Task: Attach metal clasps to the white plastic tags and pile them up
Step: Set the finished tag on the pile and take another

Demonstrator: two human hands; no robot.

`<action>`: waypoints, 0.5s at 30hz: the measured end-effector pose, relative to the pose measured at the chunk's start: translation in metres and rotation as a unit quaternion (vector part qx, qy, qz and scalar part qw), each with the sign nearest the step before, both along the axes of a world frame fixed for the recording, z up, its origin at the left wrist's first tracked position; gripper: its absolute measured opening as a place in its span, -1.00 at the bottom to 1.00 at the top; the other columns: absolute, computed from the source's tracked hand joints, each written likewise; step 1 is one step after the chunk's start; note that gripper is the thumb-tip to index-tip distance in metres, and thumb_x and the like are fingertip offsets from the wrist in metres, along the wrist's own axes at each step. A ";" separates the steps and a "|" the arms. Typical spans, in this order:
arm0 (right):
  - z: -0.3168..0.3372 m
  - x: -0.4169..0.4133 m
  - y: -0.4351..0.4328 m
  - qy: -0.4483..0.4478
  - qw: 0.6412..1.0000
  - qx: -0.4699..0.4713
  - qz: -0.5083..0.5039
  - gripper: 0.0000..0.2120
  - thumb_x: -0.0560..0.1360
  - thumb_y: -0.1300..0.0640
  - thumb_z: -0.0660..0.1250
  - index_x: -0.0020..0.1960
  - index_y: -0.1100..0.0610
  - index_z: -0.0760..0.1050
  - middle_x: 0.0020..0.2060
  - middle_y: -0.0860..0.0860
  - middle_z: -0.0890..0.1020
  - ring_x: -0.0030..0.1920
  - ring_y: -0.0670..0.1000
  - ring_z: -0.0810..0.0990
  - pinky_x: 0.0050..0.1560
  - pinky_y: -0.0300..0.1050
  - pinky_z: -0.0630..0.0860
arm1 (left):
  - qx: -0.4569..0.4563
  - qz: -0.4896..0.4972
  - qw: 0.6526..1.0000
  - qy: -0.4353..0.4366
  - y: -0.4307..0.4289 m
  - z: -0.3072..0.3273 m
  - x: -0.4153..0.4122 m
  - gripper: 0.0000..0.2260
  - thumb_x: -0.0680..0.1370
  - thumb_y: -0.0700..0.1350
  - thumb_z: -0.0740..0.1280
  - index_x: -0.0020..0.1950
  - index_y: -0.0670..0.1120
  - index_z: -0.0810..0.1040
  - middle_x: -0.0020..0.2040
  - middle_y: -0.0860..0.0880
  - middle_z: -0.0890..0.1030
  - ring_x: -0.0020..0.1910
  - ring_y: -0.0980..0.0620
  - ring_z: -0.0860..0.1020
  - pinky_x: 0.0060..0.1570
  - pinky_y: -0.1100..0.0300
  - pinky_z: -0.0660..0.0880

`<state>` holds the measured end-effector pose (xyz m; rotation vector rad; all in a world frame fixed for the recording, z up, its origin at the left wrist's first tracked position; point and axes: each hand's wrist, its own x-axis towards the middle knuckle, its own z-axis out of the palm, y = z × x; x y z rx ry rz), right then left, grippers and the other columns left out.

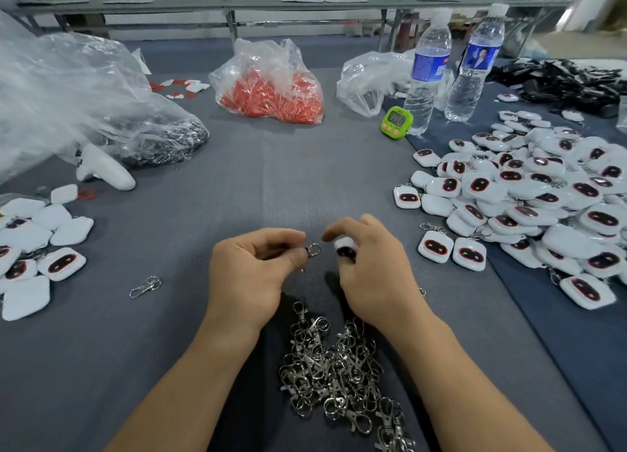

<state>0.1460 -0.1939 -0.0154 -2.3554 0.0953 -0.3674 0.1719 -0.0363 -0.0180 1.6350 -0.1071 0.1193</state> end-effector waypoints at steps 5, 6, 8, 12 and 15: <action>0.009 0.000 0.004 0.044 0.882 0.470 0.004 -0.79 0.54 0.40 0.36 -0.16 0.14 0.51 -0.30 0.06 0.63 -0.32 0.08 0.69 -0.39 -0.13 0.57 | -0.132 -0.015 0.990 0.050 0.000 0.004 0.003 -0.76 0.31 -0.33 0.55 -0.20 0.01 0.77 -0.22 -0.04 0.73 -0.21 0.10 0.68 -0.17 0.36 0.56; 0.010 0.000 0.005 0.062 0.869 0.490 0.027 -0.82 0.53 0.37 0.39 -0.16 0.14 0.54 -0.29 0.10 0.64 -0.35 0.08 0.66 -0.43 -0.15 0.54 | -0.141 -0.017 0.989 0.052 0.000 0.005 0.003 -0.79 0.28 -0.29 0.54 -0.21 0.01 0.77 -0.23 -0.04 0.73 -0.22 0.10 0.68 -0.17 0.35 0.56; 0.011 -0.001 0.007 0.082 0.872 0.480 0.046 -0.87 0.52 0.33 0.44 -0.16 0.15 0.60 -0.28 0.14 0.63 -0.38 0.05 0.62 -0.47 -0.17 0.50 | -0.148 -0.025 0.987 0.052 -0.001 0.006 0.003 -0.81 0.24 -0.23 0.53 -0.22 0.01 0.76 -0.24 -0.04 0.72 -0.22 0.09 0.68 -0.17 0.34 0.56; 0.010 0.000 0.009 0.076 0.877 0.471 0.052 -0.81 0.50 0.37 0.42 -0.24 0.16 0.62 -0.32 0.15 0.64 -0.42 0.04 0.59 -0.46 -0.16 0.50 | -0.143 -0.039 0.988 0.044 -0.001 0.006 0.003 -0.81 0.27 -0.27 0.54 -0.22 0.01 0.76 -0.24 -0.05 0.72 -0.21 0.08 0.69 -0.16 0.34 0.57; 0.012 -0.002 0.009 0.071 0.878 0.469 0.061 -0.78 0.52 0.35 0.41 -0.26 0.14 0.63 -0.33 0.13 0.64 -0.40 0.05 0.59 -0.44 -0.15 0.51 | -0.105 -0.053 0.993 0.026 -0.002 0.006 0.001 -0.73 0.37 -0.38 0.52 -0.21 0.01 0.76 -0.24 -0.07 0.73 -0.22 0.06 0.69 -0.17 0.32 0.57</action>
